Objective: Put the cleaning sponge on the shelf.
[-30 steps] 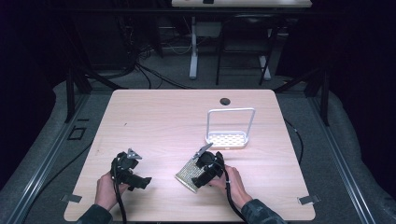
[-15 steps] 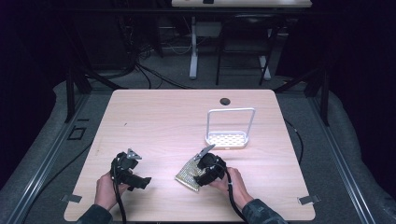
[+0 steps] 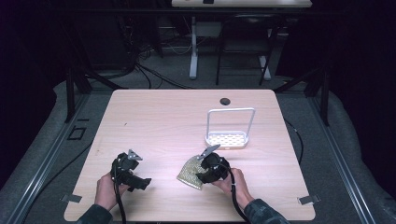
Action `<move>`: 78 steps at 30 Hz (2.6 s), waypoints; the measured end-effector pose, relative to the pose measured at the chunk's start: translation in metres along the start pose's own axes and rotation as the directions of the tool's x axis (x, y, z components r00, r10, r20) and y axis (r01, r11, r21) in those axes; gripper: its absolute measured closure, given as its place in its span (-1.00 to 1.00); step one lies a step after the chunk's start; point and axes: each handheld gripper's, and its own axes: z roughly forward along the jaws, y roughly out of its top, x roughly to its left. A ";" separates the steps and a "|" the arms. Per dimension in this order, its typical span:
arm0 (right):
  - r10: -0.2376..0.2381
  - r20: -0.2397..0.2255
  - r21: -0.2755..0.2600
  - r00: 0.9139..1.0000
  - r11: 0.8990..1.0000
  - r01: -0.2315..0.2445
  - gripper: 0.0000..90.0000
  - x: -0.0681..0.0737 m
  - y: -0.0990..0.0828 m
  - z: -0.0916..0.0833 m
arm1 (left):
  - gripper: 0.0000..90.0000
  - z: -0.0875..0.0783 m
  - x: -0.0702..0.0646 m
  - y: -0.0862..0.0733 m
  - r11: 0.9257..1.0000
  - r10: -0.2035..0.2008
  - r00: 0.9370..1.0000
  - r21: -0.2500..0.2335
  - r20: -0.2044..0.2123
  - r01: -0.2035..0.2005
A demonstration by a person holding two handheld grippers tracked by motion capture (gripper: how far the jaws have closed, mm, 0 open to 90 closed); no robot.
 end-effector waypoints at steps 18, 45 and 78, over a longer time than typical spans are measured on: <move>-0.022 -0.013 -0.054 1.000 0.998 0.021 0.06 0.011 0.003 -0.028 | -0.95 0.001 -0.001 0.001 1.000 0.015 1.000 0.009 0.002 -0.015; 0.033 0.035 -0.104 0.999 0.994 -0.029 0.05 -0.007 -0.008 -0.069 | -0.99 0.002 -0.001 0.001 1.000 0.011 1.000 0.001 0.009 -0.011; 0.128 0.120 -0.100 0.985 0.988 -0.116 0.05 -0.041 -0.038 -0.093 | -0.96 0.004 0.001 0.001 1.000 0.004 1.000 0.012 0.006 -0.004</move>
